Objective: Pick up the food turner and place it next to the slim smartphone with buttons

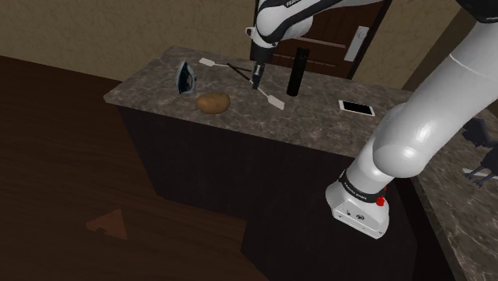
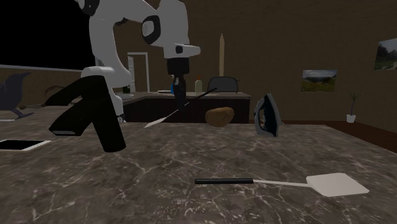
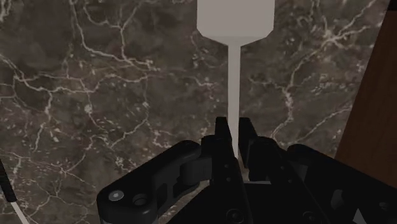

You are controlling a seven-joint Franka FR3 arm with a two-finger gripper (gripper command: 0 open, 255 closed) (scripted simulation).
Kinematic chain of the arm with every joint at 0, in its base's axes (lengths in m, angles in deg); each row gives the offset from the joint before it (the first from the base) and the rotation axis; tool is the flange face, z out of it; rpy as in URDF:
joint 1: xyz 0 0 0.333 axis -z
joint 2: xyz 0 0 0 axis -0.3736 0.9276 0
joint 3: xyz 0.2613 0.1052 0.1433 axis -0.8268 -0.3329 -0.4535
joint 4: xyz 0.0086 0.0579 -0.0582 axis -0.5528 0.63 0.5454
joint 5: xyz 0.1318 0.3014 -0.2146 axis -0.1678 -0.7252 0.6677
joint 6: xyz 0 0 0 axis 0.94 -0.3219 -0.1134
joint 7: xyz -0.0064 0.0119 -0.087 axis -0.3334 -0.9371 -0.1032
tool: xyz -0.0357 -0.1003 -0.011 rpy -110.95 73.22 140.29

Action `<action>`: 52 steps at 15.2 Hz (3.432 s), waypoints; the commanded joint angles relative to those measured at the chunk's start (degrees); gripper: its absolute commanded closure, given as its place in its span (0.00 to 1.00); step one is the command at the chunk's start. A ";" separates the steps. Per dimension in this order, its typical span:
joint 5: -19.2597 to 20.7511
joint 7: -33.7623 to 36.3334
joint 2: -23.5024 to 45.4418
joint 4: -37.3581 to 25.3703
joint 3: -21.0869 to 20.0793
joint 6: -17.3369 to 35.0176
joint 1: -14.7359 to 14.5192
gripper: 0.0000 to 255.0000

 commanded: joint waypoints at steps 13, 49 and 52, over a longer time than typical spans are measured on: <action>9.13 -10.22 -25.45 22.63 7.75 -2.60 10.01 1.00; 30.26 -31.98 -37.49 37.43 29.10 0.31 31.41 1.00; 30.25 -31.98 -37.50 37.42 29.10 0.29 31.41 0.00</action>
